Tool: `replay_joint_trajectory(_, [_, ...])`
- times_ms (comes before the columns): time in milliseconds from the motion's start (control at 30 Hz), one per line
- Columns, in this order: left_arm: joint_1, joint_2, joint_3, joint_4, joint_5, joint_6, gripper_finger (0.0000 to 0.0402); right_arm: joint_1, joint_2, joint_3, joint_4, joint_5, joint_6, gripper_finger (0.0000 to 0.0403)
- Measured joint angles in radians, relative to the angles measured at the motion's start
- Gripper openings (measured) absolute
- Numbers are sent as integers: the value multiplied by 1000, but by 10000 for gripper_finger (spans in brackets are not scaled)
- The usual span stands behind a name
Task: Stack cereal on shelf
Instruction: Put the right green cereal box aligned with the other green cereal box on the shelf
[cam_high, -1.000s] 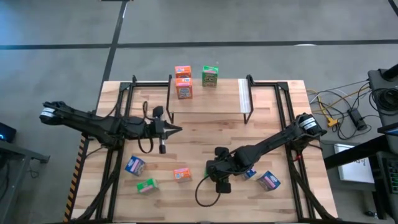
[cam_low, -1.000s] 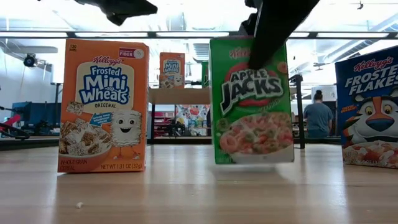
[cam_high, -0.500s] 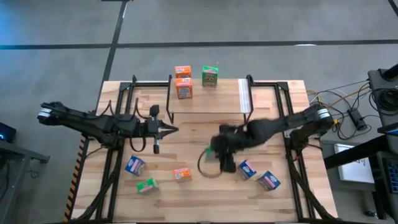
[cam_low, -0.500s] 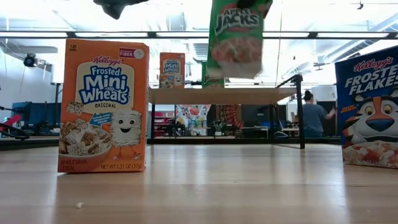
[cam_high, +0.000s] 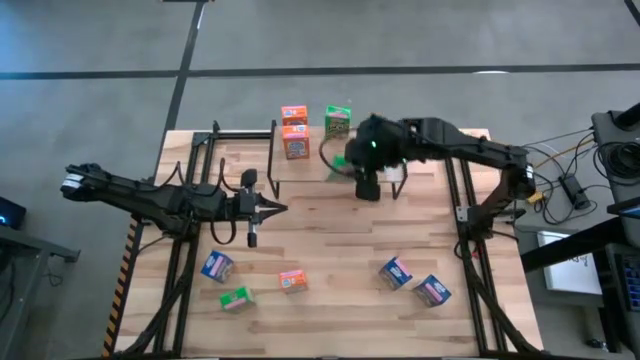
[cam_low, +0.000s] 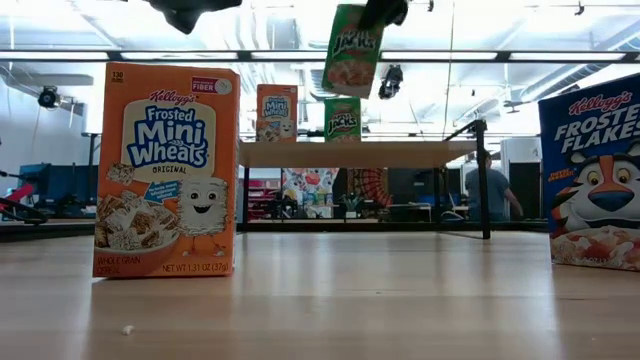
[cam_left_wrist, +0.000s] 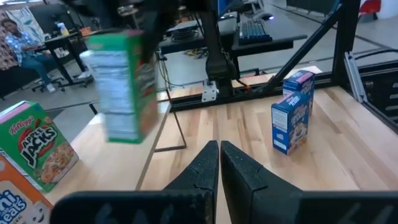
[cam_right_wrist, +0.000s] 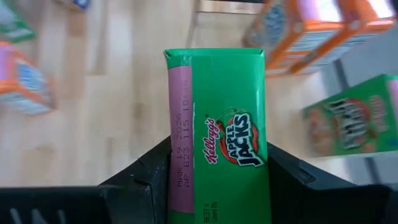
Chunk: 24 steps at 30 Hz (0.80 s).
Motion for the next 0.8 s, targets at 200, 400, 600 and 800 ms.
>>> replay_joint_trajectory(200, [0, -2, 0, -4, 0, -18, 0, -121, 77, 66, -4, -19, -137, 173])
replay_joint_trajectory(400, [0, -2, 0, -16, -1, -40, 0, -212, 150, 90, -6, -97, -203, 173])
replay_joint_trajectory(600, [0, -2, 0, -20, -1, -82, 0, -258, 177, 90, -9, -139, -235, 173])
replay_joint_trajectory(800, [0, 0, 0, -20, -1, -119, 0, -271, 179, 90, -7, -147, -264, 173])
